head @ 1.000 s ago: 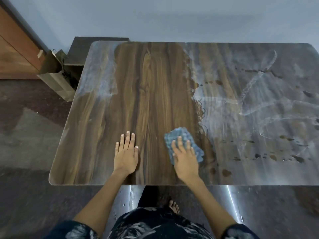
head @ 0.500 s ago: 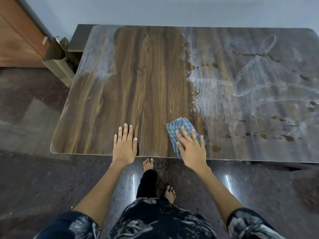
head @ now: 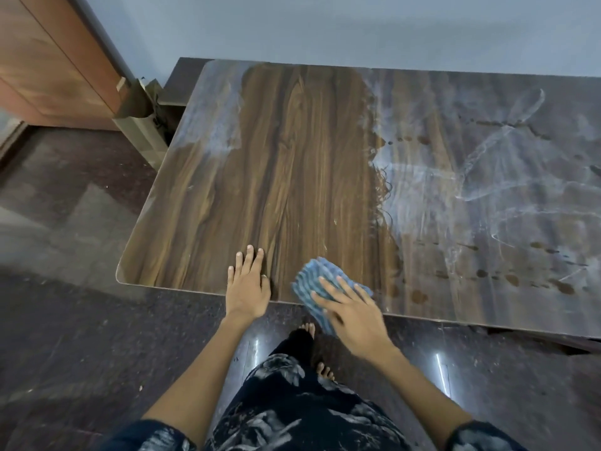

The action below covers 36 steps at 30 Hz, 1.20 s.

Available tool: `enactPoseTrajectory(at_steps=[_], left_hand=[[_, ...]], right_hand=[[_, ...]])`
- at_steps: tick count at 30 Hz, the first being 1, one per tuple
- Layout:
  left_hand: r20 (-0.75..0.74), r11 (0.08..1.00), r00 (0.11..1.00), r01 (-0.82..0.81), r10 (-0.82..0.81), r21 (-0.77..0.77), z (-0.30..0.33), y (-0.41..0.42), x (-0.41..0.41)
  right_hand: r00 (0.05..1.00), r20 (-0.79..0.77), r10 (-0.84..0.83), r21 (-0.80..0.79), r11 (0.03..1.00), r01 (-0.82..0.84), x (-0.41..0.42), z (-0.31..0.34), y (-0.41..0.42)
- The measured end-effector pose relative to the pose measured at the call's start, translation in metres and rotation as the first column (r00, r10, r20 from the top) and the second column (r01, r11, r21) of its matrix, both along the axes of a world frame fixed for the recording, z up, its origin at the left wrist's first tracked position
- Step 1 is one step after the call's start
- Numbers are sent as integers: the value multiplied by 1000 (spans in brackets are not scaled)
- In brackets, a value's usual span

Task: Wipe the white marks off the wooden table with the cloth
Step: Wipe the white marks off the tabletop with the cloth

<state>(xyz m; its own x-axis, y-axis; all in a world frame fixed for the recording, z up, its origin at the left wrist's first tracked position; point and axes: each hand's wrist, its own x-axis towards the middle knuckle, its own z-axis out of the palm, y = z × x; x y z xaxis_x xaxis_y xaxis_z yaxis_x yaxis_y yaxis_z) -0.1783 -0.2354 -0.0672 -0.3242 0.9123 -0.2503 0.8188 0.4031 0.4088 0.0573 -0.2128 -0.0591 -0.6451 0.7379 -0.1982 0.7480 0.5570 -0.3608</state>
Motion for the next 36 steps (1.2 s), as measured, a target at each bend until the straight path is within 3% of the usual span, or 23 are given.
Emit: enactPoseTrajectory(at_steps=[4,9,12,17,22,29,36], left_hand=[[-52,1000,998,19,-20,-7,0,29,8],[-58,992,990,128,-128,-9,2,74,13],[-57,990,988,141,-142,-18,2,97,18],[-101,987,982,161,-162,-14,0,129,26],[-140,970,961,242,-239,7,1,157,40],[-115,927,922,374,-370,17,5,202,75],[-102,927,922,374,-373,-4,7,278,96]], right_hand=[[974,11,-225,-14,974,225,43,5,41],[895,69,-440,-35,896,443,-4,11,109],[898,72,-433,-46,898,437,-43,12,117],[973,38,-228,-69,971,230,-36,7,76],[951,126,-284,15,959,284,10,14,64],[883,142,-447,-30,890,455,19,9,154],[900,131,-417,-24,906,423,10,13,256]])
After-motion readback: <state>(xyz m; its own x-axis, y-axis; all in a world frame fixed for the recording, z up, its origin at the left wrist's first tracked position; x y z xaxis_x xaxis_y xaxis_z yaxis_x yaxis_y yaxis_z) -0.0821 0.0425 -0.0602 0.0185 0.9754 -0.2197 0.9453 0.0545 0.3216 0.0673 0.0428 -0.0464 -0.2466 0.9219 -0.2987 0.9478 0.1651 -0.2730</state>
